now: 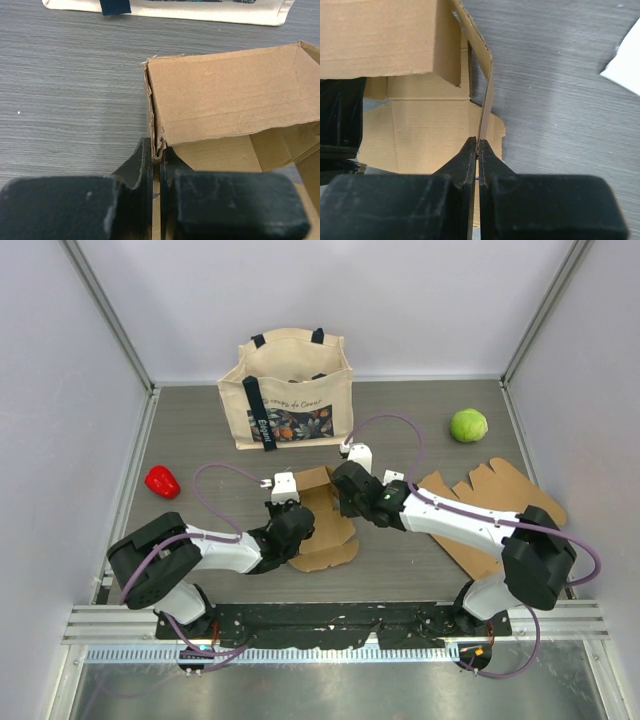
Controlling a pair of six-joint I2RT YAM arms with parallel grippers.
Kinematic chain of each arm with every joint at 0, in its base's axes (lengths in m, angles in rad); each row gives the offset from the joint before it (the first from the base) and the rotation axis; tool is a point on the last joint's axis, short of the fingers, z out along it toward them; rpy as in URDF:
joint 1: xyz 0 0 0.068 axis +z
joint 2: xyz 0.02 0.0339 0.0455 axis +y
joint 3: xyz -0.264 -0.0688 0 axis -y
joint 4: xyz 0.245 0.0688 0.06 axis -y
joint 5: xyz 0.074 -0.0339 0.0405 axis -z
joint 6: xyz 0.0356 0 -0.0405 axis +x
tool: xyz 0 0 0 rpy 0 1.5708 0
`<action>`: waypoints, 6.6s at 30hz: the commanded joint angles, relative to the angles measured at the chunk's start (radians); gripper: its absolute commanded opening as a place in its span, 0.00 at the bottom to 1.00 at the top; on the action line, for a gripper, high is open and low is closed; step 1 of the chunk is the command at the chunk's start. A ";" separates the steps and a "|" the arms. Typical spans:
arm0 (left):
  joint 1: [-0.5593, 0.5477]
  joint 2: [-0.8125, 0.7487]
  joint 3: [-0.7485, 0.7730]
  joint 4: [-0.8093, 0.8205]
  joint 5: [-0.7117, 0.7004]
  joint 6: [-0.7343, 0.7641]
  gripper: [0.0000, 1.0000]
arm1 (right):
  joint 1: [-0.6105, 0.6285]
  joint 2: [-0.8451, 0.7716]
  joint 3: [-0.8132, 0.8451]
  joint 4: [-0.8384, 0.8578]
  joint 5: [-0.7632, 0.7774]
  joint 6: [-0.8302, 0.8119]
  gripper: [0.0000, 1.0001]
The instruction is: Fold the paper box
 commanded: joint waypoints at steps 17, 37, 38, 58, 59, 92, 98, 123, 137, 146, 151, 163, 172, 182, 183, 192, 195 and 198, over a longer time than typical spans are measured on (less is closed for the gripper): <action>-0.004 -0.011 0.029 0.037 -0.025 -0.007 0.00 | 0.048 -0.014 -0.150 0.315 -0.187 0.050 0.41; -0.004 -0.022 0.026 0.042 -0.016 -0.001 0.00 | -0.329 -0.171 -0.121 0.192 -0.150 -0.444 0.53; -0.004 -0.022 0.026 0.041 -0.011 -0.001 0.00 | -0.331 -0.153 -0.139 0.225 -0.205 -0.477 0.53; -0.005 -0.047 0.022 0.041 -0.011 0.006 0.00 | -0.239 0.035 -0.250 0.661 -0.671 -0.732 0.54; -0.004 -0.045 0.020 0.041 -0.013 0.006 0.00 | -0.232 0.036 -0.253 0.687 -0.655 -0.733 0.54; -0.005 -0.025 0.035 0.042 0.003 -0.004 0.00 | 0.077 0.392 -0.234 1.275 0.434 -0.710 0.46; -0.005 -0.028 0.051 0.021 0.003 -0.028 0.00 | 0.087 0.427 -0.196 1.281 0.509 -0.738 0.01; -0.007 0.015 0.124 -0.127 -0.057 -0.088 0.00 | 0.119 -0.252 -0.487 0.775 0.247 -0.449 0.70; -0.007 0.019 0.120 -0.130 -0.022 -0.077 0.00 | -0.123 -0.246 -0.410 0.394 -0.205 -0.104 0.73; -0.005 0.006 0.106 -0.136 -0.010 -0.091 0.00 | -0.248 -0.145 -0.527 0.613 -0.685 -0.022 0.72; -0.005 -0.049 0.077 -0.153 0.038 -0.116 0.01 | -0.251 -0.042 -0.501 0.652 -0.721 0.006 0.53; -0.005 -0.687 0.131 -0.933 0.369 -0.320 0.86 | -0.272 -0.074 -0.426 0.485 -0.749 0.106 0.01; -0.232 -0.512 0.388 -1.131 0.690 0.145 0.85 | -0.335 0.032 -0.354 0.376 -0.975 0.150 0.01; -0.458 -0.001 0.597 -1.150 0.512 0.600 0.97 | -0.360 0.093 -0.326 0.400 -1.055 0.161 0.01; -0.458 0.001 0.597 -1.132 0.539 0.608 0.98 | -0.358 0.085 -0.328 0.396 -1.058 0.161 0.01; -0.468 0.171 0.623 -1.142 0.492 0.547 0.83 | -0.369 0.058 -0.334 0.388 -1.083 0.160 0.01; -0.471 0.181 0.635 -1.162 0.445 0.541 0.60 | -0.370 0.047 -0.322 0.351 -1.086 0.157 0.01; -0.470 0.153 0.646 -1.179 0.388 0.536 0.42 | -0.372 0.020 -0.294 0.295 -1.071 0.127 0.02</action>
